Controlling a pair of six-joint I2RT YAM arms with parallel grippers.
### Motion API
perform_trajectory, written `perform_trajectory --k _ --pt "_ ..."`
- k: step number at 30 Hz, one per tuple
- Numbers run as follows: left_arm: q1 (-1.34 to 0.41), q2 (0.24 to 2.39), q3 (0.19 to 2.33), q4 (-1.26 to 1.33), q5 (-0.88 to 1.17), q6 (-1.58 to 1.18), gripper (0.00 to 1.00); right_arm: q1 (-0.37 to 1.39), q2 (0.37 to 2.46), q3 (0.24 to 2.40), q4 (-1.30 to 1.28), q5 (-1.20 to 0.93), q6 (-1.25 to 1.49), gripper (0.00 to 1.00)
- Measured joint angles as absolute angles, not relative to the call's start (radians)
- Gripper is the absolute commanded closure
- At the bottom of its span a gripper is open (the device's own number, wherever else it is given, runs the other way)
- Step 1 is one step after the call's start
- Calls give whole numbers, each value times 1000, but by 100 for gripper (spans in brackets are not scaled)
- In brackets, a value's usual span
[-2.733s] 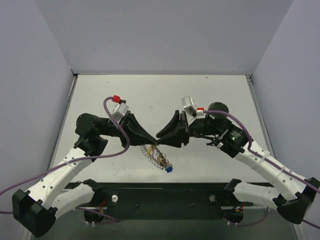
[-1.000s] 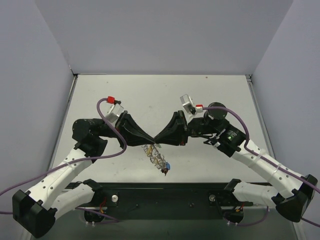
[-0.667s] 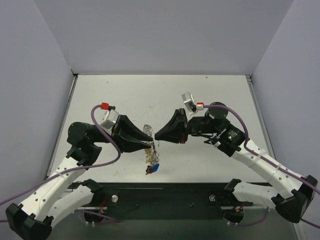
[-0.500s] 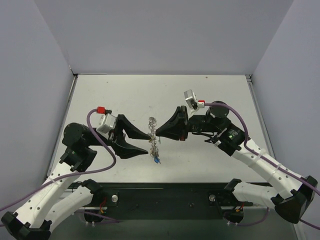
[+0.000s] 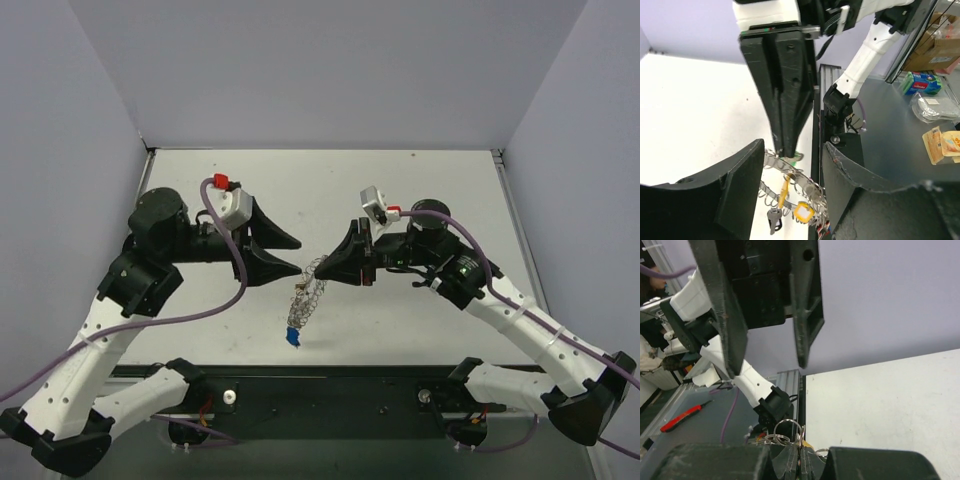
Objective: Put the keys on the keyring
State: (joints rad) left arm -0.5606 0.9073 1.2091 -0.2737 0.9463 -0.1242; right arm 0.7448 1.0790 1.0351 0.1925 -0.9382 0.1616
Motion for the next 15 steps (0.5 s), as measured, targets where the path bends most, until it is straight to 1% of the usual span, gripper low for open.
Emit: perform_trajectory --k 8,15 --pt "-560 1165 1509 -717 952 117 47 744 1079 1090 41 -951 55 100" --pt "-614 1273 1619 -960 934 234 48 738 1079 1116 -60 -950 -20 100"
